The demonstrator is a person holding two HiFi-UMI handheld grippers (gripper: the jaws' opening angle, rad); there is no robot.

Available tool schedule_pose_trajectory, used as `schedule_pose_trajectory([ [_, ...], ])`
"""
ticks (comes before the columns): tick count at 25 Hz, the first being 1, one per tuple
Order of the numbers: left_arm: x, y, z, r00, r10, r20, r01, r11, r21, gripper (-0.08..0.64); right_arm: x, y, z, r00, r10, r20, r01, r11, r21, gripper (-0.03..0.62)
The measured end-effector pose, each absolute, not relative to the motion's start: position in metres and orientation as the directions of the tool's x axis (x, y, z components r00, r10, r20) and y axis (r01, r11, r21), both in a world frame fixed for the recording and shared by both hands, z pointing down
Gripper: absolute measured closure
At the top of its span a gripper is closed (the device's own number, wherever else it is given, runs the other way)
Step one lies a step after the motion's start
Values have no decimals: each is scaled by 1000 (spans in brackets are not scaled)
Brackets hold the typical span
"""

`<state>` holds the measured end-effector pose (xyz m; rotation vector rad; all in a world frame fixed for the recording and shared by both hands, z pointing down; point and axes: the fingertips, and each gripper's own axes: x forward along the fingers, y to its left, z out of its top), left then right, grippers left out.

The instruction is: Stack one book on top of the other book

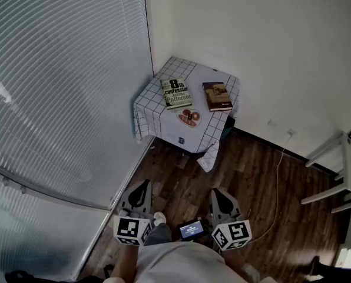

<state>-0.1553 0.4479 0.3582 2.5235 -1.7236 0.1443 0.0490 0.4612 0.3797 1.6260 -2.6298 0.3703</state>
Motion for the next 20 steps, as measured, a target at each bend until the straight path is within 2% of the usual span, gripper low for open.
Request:
schedule_pose_trajectory([
  [11,-132,449,350,377,-920,110,-924,-382,-25,552,77,467,380,-433,-893,121,-889,401,-220,584],
  [20,-128,446,357,354,-926,129,-933,-358,-12,552,91,458,389,-427,-892,148,-893,391,-224,584],
])
